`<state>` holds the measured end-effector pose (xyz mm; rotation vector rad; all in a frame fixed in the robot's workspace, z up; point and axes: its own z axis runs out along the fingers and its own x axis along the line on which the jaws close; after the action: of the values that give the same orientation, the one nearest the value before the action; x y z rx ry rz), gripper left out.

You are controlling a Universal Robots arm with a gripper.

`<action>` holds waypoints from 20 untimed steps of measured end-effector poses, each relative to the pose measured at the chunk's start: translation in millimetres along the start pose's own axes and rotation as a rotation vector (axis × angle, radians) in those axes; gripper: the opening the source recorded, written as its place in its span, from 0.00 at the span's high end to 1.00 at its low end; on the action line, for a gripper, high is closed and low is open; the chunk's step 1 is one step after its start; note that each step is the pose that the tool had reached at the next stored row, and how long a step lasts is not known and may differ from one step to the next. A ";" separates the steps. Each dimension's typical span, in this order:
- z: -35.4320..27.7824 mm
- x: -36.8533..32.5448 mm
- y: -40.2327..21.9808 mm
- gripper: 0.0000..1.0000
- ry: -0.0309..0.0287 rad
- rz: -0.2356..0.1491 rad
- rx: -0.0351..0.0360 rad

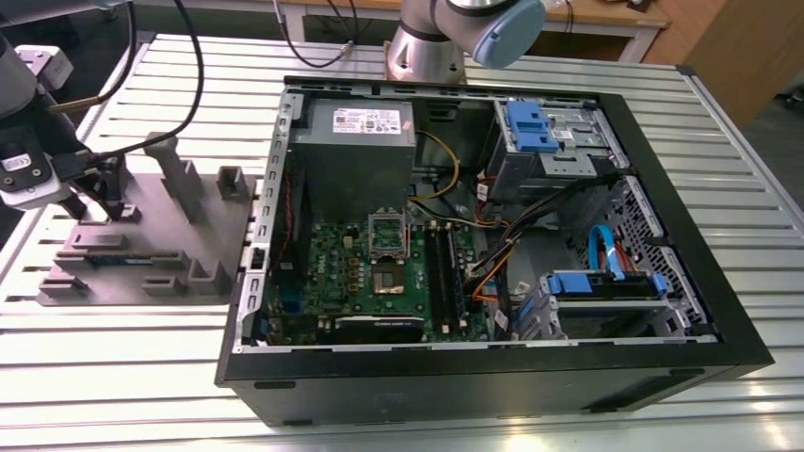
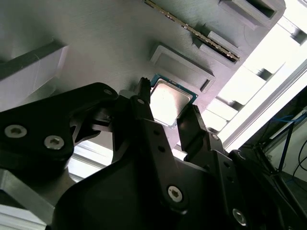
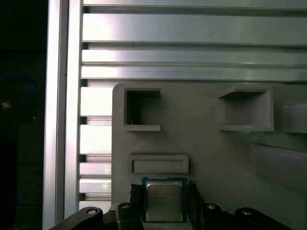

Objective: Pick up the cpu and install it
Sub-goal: 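Pick up the cpu and move it towards the insertion slot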

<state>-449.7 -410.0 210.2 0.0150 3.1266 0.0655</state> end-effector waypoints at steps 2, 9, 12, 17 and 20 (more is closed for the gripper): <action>-2.3 -0.1 0.1 0.53 -0.0002 0.000 -0.0001; -2.8 0.0 0.1 0.53 0.0000 0.000 -0.0002; -3.3 0.0 0.2 0.53 0.0000 0.000 -0.0003; -5.7 -0.1 0.3 0.53 0.0000 0.000 -0.0002; -6.3 -0.1 0.3 0.53 0.0000 0.000 -0.0003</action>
<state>-449.7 -410.0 216.5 0.0151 3.1266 0.0659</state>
